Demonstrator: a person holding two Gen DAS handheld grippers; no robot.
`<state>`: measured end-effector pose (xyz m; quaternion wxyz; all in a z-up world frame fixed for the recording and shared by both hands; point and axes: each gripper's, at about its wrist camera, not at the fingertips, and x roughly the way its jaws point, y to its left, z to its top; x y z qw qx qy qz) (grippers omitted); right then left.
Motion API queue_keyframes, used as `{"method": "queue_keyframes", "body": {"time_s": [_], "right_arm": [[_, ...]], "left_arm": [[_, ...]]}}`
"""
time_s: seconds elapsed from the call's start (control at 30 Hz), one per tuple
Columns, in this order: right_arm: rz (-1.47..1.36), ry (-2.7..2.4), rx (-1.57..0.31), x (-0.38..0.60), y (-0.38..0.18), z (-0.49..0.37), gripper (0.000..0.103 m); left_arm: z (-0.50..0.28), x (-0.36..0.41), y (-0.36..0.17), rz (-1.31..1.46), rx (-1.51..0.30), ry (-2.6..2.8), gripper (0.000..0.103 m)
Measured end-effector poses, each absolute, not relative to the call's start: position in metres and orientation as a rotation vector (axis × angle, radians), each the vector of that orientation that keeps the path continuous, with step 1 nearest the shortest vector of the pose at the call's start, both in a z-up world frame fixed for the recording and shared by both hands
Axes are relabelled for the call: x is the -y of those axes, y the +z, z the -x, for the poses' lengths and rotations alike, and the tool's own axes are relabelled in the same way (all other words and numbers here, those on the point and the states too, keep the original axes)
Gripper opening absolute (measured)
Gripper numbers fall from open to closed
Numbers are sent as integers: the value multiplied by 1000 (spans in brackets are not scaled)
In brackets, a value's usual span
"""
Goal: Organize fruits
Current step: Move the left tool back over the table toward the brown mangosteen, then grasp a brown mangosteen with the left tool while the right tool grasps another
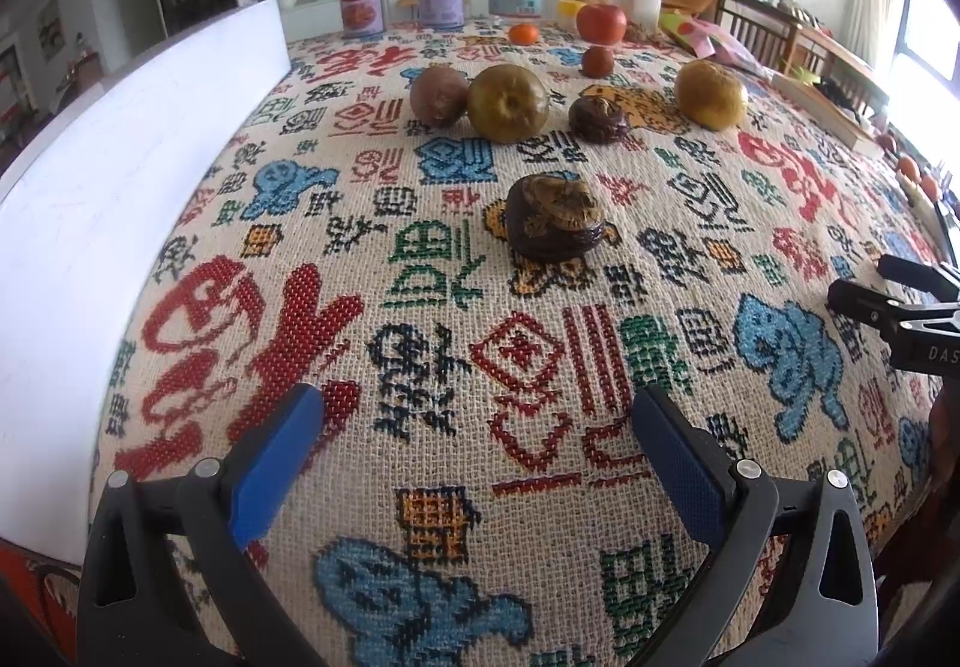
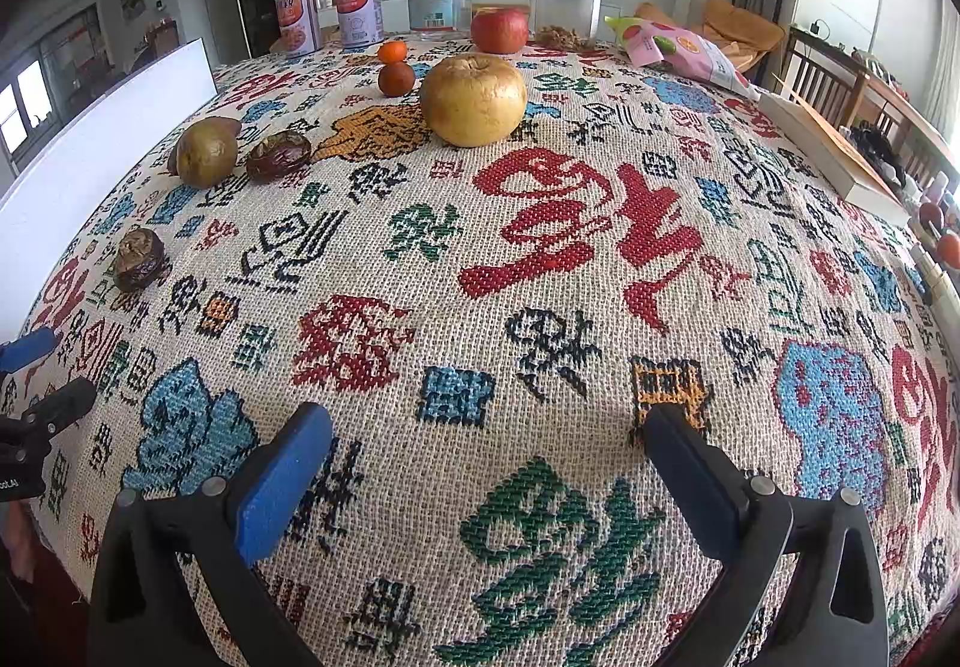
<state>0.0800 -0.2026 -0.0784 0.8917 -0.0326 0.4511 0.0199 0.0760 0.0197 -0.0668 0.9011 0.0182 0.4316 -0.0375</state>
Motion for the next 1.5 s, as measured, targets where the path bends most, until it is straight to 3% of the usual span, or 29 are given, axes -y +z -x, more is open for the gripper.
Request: {"method": "queue_keyframes", "body": {"time_s": [0.43, 0.6, 0.73, 0.77, 0.83, 0.87, 0.93, 0.97, 1.27, 1.33, 1.4, 1.5], "right_arm": [[68, 41, -936, 202, -79, -80, 103], [69, 40, -938, 202, -79, -80, 103], [68, 40, -938, 202, -79, -80, 103], [68, 40, -938, 202, -79, -80, 103], [68, 40, -938, 202, -79, -80, 103], [68, 40, -938, 202, -79, -80, 103], [68, 39, -938, 202, -79, -80, 103], [69, 39, -938, 202, -79, -80, 103], [69, 39, -938, 202, -79, -81, 103], [69, 39, -938, 202, -79, -81, 103], [69, 39, -938, 202, -79, -81, 103], [69, 38, -938, 202, -79, -81, 103]], "left_arm": [[-77, -18, -63, -17, -907, -108, 102], [-104, -11, -48, 87, -915, -224, 101], [-135, 8, -50, 18, -905, -210, 99], [-142, 11, -52, 9, -906, -204, 97], [-151, 16, -58, -8, -919, -192, 74], [-151, 18, -58, -33, -899, -173, 73], [-150, 18, -58, -33, -883, -175, 49], [-148, 14, -56, -22, -873, -170, 42], [-135, -28, -57, 10, -863, -54, 46], [-135, -27, -59, -8, -866, -38, 73], [-136, -25, -60, -18, -875, -36, 84], [-139, -27, -63, -13, -896, -33, 89]]}}
